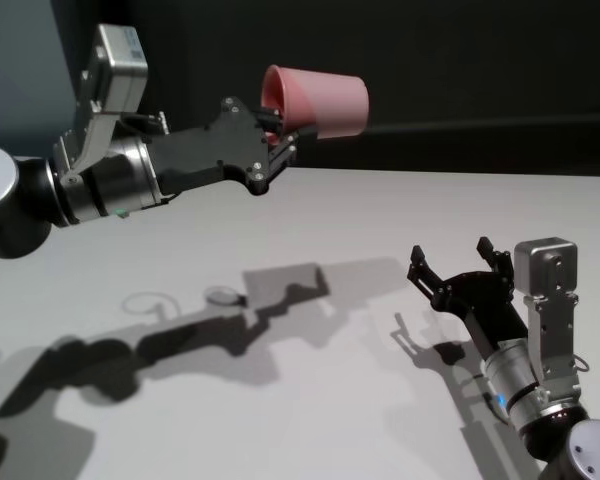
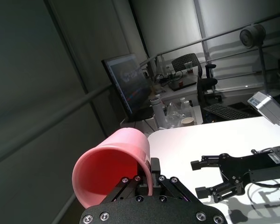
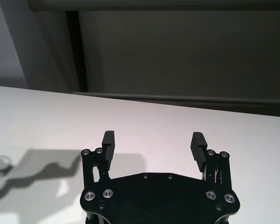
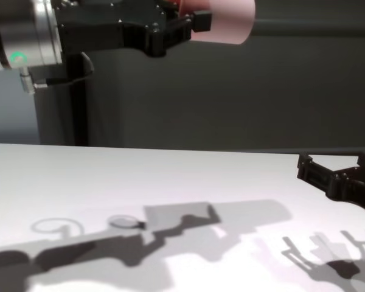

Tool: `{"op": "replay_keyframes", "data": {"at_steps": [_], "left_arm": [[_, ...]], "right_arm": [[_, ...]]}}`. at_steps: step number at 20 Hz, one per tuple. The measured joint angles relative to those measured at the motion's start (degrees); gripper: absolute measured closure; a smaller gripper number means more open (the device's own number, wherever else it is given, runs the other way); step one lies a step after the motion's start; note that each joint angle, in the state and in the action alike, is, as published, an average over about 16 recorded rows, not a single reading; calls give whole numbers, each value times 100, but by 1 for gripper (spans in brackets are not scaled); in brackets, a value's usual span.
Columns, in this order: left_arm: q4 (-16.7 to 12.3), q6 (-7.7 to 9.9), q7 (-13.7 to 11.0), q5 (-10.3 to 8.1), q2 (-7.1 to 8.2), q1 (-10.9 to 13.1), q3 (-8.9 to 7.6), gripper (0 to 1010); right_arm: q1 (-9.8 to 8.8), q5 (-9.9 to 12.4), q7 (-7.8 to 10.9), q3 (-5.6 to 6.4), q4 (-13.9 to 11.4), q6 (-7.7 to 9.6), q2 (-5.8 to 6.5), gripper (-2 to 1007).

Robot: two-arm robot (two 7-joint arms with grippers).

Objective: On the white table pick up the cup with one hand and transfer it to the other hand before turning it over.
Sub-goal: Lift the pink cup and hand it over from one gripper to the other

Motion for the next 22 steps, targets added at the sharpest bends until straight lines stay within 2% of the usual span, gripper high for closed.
{"op": "replay_keyframes", "data": {"at_steps": [4, 11, 22], "left_arm": [[72, 54, -32, -246, -125, 118, -8, 962], [229, 127, -121, -538, -295, 229, 35, 962], [390, 192, -255, -1000, -422, 272, -35, 962]], "right_arm": [[0, 0, 0, 0, 0, 0, 0, 3], [0, 0, 0, 0, 0, 0, 0, 3], [0, 0, 0, 0, 0, 0, 0, 3]]}}
